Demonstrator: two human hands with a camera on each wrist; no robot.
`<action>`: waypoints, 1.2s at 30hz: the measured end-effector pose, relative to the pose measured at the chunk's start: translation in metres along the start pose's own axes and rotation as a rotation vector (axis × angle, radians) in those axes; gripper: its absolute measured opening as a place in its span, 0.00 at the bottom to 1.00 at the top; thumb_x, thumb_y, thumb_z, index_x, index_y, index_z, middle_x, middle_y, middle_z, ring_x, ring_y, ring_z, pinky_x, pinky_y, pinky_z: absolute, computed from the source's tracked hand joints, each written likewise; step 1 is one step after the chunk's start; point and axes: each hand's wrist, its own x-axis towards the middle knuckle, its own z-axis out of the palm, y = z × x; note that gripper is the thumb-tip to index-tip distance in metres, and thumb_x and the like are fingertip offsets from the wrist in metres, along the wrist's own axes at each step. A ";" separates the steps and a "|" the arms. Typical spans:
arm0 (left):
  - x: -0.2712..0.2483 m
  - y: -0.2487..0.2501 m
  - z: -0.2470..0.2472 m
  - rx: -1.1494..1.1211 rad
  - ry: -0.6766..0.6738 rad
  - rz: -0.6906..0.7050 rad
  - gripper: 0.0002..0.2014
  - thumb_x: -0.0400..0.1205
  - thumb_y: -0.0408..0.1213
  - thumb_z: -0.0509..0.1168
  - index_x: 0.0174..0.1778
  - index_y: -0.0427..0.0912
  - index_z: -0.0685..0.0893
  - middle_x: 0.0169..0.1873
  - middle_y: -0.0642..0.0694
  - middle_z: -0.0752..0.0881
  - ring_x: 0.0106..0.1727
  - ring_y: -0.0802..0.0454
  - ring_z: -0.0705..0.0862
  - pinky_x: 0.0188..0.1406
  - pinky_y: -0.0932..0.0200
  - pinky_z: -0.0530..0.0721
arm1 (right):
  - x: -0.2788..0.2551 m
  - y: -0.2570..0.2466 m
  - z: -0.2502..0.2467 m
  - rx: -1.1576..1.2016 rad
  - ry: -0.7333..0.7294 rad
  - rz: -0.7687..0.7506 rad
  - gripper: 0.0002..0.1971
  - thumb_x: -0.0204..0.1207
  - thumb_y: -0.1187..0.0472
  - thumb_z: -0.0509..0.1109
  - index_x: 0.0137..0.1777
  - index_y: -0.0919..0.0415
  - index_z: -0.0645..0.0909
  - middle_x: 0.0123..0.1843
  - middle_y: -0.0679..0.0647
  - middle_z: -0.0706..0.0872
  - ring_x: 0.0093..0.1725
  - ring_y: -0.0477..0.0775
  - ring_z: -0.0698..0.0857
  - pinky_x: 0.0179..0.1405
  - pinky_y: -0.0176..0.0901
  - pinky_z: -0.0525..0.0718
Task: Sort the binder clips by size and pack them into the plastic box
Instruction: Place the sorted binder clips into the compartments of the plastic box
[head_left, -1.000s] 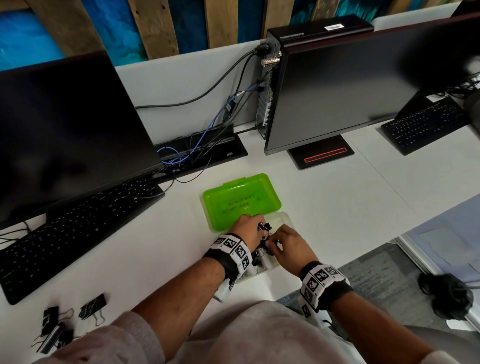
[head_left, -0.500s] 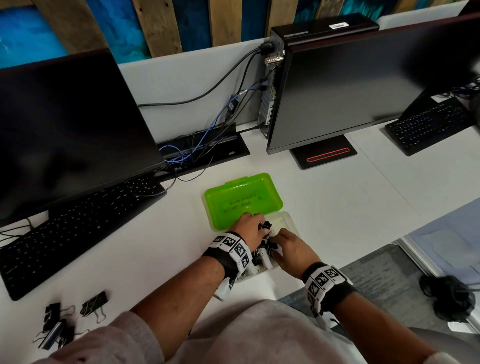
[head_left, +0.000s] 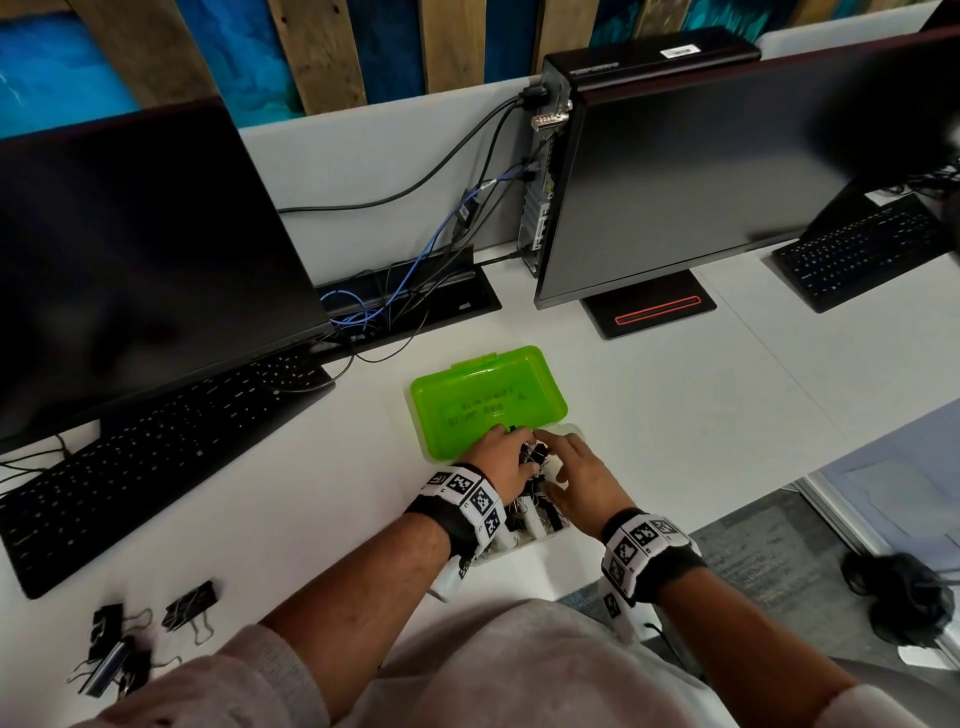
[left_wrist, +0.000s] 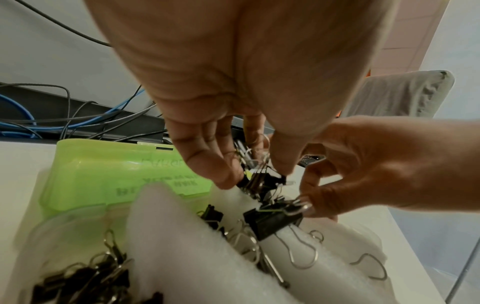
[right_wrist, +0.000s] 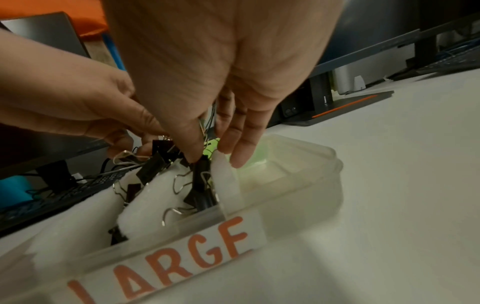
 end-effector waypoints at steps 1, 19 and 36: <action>0.000 0.000 0.001 0.014 -0.014 0.001 0.22 0.80 0.46 0.66 0.69 0.48 0.72 0.60 0.41 0.77 0.63 0.40 0.78 0.61 0.49 0.79 | 0.002 -0.001 0.001 -0.025 -0.009 -0.006 0.33 0.74 0.64 0.70 0.78 0.51 0.63 0.62 0.53 0.76 0.45 0.50 0.79 0.46 0.38 0.78; -0.008 0.001 -0.007 -0.051 -0.022 0.053 0.38 0.65 0.29 0.79 0.65 0.43 0.64 0.51 0.39 0.84 0.50 0.41 0.84 0.48 0.47 0.85 | 0.028 -0.015 0.002 -0.110 0.010 0.010 0.20 0.76 0.58 0.67 0.68 0.57 0.73 0.51 0.60 0.87 0.51 0.60 0.85 0.47 0.47 0.81; -0.003 -0.009 -0.001 -0.163 0.091 0.154 0.14 0.70 0.20 0.65 0.49 0.37 0.81 0.46 0.40 0.84 0.39 0.54 0.77 0.38 0.67 0.76 | 0.032 -0.006 0.014 -0.115 0.097 0.019 0.09 0.79 0.60 0.64 0.53 0.64 0.81 0.51 0.62 0.81 0.54 0.63 0.78 0.50 0.49 0.76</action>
